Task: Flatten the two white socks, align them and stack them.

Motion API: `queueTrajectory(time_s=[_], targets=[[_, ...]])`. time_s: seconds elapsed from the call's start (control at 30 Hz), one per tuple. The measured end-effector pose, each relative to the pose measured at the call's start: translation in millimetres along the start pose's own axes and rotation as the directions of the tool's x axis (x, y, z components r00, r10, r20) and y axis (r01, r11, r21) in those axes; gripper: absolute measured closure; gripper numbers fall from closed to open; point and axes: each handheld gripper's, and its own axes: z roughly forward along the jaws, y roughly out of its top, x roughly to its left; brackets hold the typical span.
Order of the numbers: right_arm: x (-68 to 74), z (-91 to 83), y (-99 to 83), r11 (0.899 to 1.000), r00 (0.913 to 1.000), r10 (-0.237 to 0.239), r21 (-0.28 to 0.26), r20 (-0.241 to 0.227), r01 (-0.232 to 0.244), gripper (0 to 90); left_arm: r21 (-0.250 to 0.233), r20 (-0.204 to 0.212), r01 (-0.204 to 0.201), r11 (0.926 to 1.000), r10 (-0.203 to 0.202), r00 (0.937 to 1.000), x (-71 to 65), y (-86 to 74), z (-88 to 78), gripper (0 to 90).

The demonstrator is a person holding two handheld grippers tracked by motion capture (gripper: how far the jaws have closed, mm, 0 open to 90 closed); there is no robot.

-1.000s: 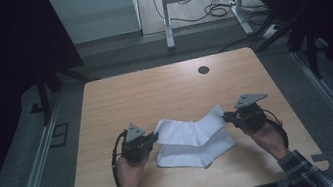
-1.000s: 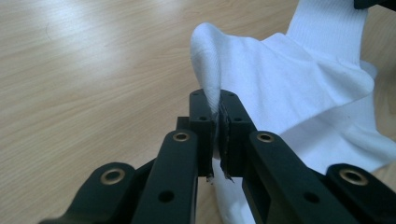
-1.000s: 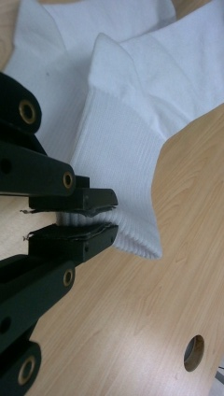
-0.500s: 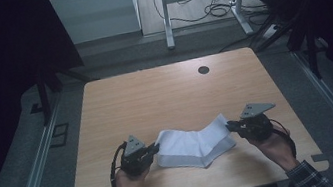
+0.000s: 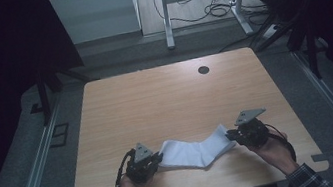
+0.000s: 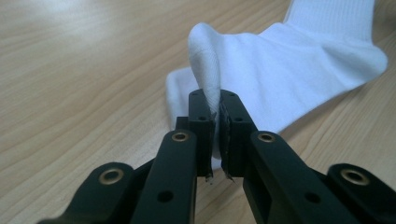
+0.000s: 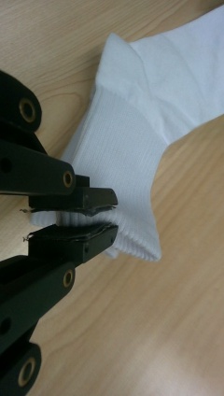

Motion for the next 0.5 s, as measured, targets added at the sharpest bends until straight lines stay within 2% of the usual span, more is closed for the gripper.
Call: queueTrajectory(time_s=[0.13, 0.27, 0.43, 0.47, 0.5], targets=[[-1.1, 7.6, -3.0, 0.999, 1.0, 0.004, 0.052, -0.004, -0.004, 79.0, 0.06, -0.026, -0.017, 0.998, 0.018, 0.9995, -0.8, -1.9, 8.9, 82.2], [-2.5, 13.1, -5.7, 0.996, 1.0, 0.002, 0.094, -0.001, -0.002, 74.7, 0.079, -0.048, -0.019, 0.9967, 0.023, 0.9986, -1.9, -3.2, 13.7, 76.7], [-3.2, 13.2, -5.3, 0.997, 0.9999, -0.01, 0.071, 0.012, 0.009, 62.2, 0.057, -0.073, -0.004, 0.9984, 0.008, 0.9973, 0.2, -2.6, 14.5, 58.4], [-4.4, 13.5, -5.2, 0.998, 1.0, -0.002, 0.059, 0.009, 0.002, 57.9, 0.052, -0.08, 0.004, 0.9986, 0.001, 0.9968, 1.3, -2.4, 14.9, 51.9], [-4.4, 13.5, -5.2, 0.998, 1.0, -0.002, 0.059, 0.009, 0.002, 57.9, 0.048, -0.084, 0.011, 0.9988, -0.007, 0.9964, 2.7, -2.2, 15.4, 51.9]])
